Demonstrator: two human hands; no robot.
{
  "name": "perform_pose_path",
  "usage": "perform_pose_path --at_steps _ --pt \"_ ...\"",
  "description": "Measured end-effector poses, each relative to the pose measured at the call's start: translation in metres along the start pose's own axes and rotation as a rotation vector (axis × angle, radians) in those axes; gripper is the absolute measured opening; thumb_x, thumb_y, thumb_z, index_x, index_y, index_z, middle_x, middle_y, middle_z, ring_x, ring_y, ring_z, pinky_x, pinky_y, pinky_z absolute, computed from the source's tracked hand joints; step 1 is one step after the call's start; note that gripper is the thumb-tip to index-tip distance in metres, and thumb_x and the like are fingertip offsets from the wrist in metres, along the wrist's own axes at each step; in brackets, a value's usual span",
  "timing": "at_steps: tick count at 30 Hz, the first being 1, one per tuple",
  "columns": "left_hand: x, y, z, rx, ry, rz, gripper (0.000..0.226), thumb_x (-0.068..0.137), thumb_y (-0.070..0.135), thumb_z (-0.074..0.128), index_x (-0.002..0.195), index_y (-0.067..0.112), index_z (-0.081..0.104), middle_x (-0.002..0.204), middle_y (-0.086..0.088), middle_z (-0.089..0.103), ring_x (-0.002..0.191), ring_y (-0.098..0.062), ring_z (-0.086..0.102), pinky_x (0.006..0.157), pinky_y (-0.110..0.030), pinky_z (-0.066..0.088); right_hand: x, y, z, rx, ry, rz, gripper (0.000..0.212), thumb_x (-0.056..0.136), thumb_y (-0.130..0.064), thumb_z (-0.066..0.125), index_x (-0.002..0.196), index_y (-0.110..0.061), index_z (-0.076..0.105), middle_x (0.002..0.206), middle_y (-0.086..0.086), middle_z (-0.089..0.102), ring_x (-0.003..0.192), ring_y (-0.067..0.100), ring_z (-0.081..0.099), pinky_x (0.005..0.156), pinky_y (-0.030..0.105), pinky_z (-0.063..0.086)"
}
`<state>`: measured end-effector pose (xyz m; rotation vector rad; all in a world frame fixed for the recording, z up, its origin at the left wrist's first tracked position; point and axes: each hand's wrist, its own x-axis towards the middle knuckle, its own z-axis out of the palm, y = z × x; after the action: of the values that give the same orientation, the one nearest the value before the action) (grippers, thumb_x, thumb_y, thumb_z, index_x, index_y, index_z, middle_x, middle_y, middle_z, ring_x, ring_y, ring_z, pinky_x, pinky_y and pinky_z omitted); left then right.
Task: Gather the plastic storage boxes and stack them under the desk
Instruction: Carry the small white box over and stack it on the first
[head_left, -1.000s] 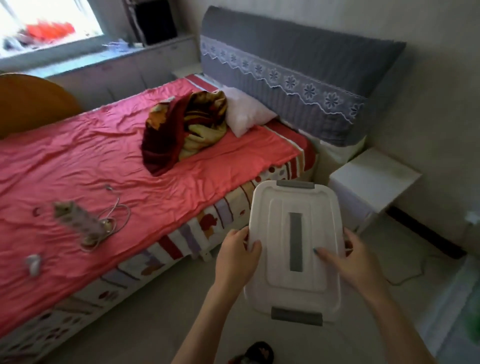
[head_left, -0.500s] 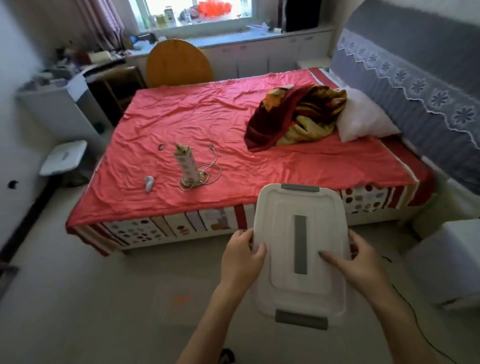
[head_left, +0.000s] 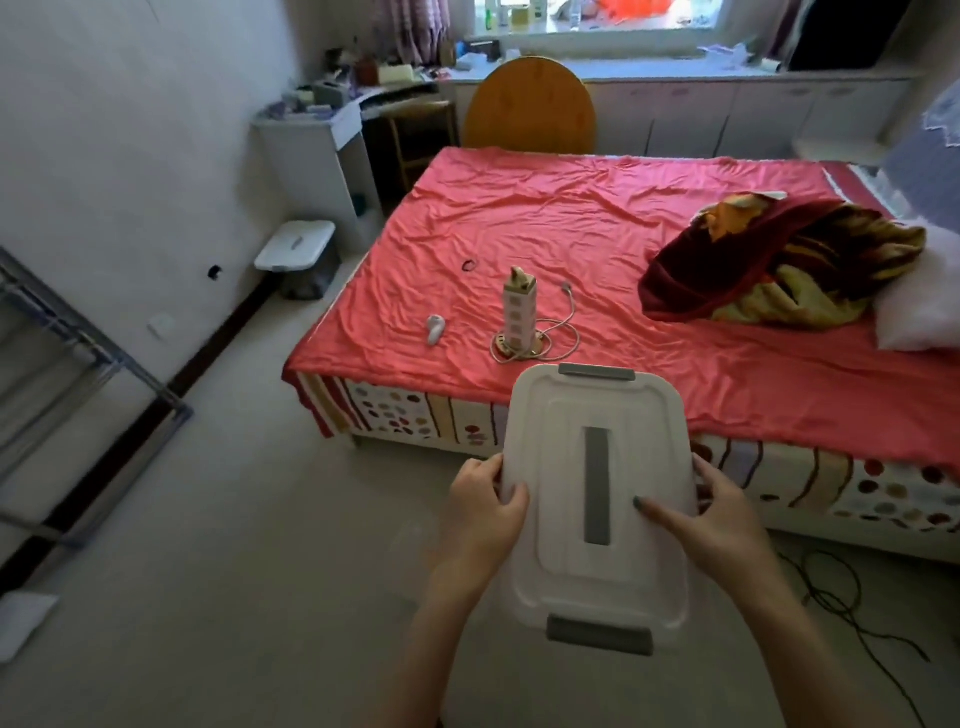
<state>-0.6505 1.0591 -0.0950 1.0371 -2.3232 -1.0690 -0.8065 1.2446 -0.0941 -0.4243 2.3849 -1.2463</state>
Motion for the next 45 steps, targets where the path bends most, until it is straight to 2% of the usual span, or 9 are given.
perform_pose_path --at_steps 8,13,19,22,26,28,33,39,45 --pt "0.026 -0.083 -0.098 0.004 0.08 -0.074 0.029 0.091 0.03 0.062 0.118 0.022 0.065 0.086 0.018 0.049 0.072 0.001 0.056 0.055 -0.006 0.039 0.002 -0.077 0.113 -0.057 -0.094 -0.072 0.089 0.065 -0.039 0.088 0.143 -0.022 0.046 0.129 0.009 0.058 0.109 0.026 0.061 0.091 0.045 0.055" --pt "0.04 -0.142 -0.164 0.018 0.146 -0.143 0.031 0.088 0.027 0.063 0.118 0.02 0.067 0.086 0.012 0.052 0.07 -0.001 0.055 0.054 -0.004 0.038 -0.002 -0.123 0.194 -0.063 -0.16 -0.135 0.083 0.067 -0.032 0.088 0.14 -0.021 0.05 0.119 0.003 0.063 0.093 0.015 0.061 0.075 0.026 0.05" --pt "0.051 -0.195 -0.235 0.027 0.245 -0.224 0.024 0.089 0.027 0.063 0.111 0.019 0.069 0.08 0.02 0.048 0.067 0.002 0.054 0.057 -0.001 0.041 -0.005 -0.182 0.277 -0.088 -0.286 -0.202 0.083 0.07 -0.04 0.084 0.142 -0.026 0.046 0.126 0.004 0.059 0.109 0.022 0.06 0.089 0.043 0.055" --pt "0.056 -0.221 -0.266 0.043 0.3 -0.286 0.017 0.088 0.025 0.061 0.1 0.015 0.069 0.082 0.009 0.054 0.069 -0.005 0.056 0.053 -0.009 0.041 -0.002 -0.21 0.316 -0.089 -0.334 -0.239 0.081 0.07 -0.038 0.085 0.141 -0.025 0.046 0.129 0.004 0.059 0.111 0.023 0.06 0.091 0.048 0.055" --pt "0.069 -0.252 -0.303 0.073 0.363 -0.368 0.016 0.087 0.023 0.059 0.092 0.01 0.068 0.086 -0.005 0.058 0.075 -0.02 0.059 0.068 -0.031 0.05 0.009 -0.245 0.367 -0.136 -0.423 -0.286 0.081 0.072 -0.04 0.083 0.142 -0.027 0.046 0.128 0.005 0.059 0.111 0.023 0.06 0.091 0.05 0.054" --pt "0.079 -0.266 -0.32 0.074 0.404 -0.401 0.016 0.086 0.022 0.06 0.092 0.01 0.068 0.087 -0.007 0.059 0.077 -0.023 0.06 0.072 -0.036 0.051 0.018 -0.262 0.394 -0.149 -0.458 -0.314 0.08 0.072 -0.041 0.082 0.142 -0.026 0.046 0.128 0.005 0.059 0.112 0.024 0.06 0.093 0.051 0.053" --pt "0.119 -0.307 -0.361 0.061 0.475 -0.454 0.019 0.088 0.024 0.059 0.101 0.014 0.069 0.091 -0.004 0.058 0.08 -0.019 0.061 0.075 -0.036 0.054 0.052 -0.304 0.468 -0.129 -0.524 -0.364 0.079 0.072 -0.04 0.083 0.141 -0.027 0.048 0.125 0.002 0.06 0.11 0.025 0.06 0.09 0.051 0.054" --pt "0.188 -0.353 -0.413 0.062 0.48 -0.48 0.036 0.095 0.03 0.056 0.127 0.013 0.06 0.102 -0.001 0.058 0.089 -0.012 0.063 0.079 -0.031 0.059 0.107 -0.363 0.552 -0.096 -0.569 -0.429 0.074 0.07 -0.036 0.085 0.136 -0.023 0.053 0.108 -0.006 0.064 0.092 0.014 0.062 0.074 0.032 0.052" --pt "0.259 -0.386 -0.456 0.054 0.503 -0.49 0.024 0.096 0.03 0.057 0.111 0.014 0.064 0.097 -0.001 0.058 0.081 -0.009 0.063 0.072 -0.026 0.059 0.161 -0.419 0.616 -0.128 -0.586 -0.47 0.075 0.071 -0.043 0.082 0.137 -0.026 0.051 0.106 -0.008 0.061 0.092 0.012 0.061 0.072 0.031 0.052"
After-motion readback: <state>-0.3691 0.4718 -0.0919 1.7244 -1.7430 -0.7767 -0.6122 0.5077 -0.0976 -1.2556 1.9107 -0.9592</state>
